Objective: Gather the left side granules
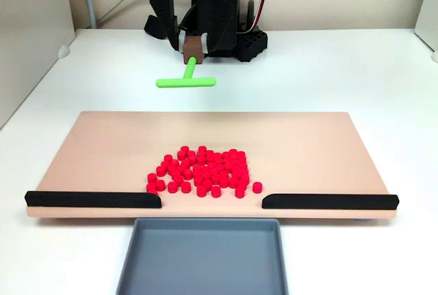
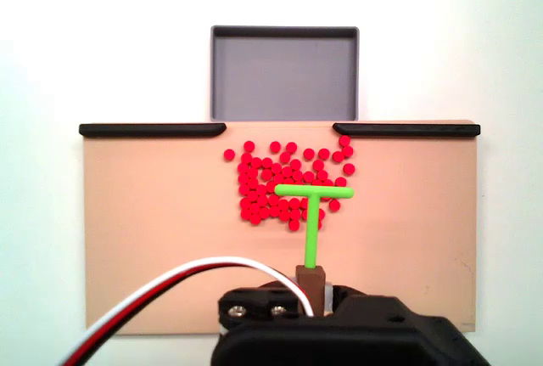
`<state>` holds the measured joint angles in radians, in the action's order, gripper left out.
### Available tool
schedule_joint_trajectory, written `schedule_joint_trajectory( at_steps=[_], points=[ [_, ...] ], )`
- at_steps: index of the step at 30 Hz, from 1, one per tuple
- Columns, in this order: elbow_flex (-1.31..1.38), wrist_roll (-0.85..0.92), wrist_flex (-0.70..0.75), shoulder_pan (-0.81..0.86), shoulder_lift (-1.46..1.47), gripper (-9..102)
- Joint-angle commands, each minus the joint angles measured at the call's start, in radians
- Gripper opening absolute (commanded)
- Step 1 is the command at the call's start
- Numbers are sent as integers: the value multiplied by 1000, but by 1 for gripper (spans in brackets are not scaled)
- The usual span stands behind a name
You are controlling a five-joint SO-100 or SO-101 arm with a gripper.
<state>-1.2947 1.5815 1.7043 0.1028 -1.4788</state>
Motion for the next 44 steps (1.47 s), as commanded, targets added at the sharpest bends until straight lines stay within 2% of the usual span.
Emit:
schedule_joint_trajectory(
  at_steps=[1,44],
  points=[
    [12,29,-3,-6,-3,0],
    [6,3,8,-49,-52,0]
  ],
)
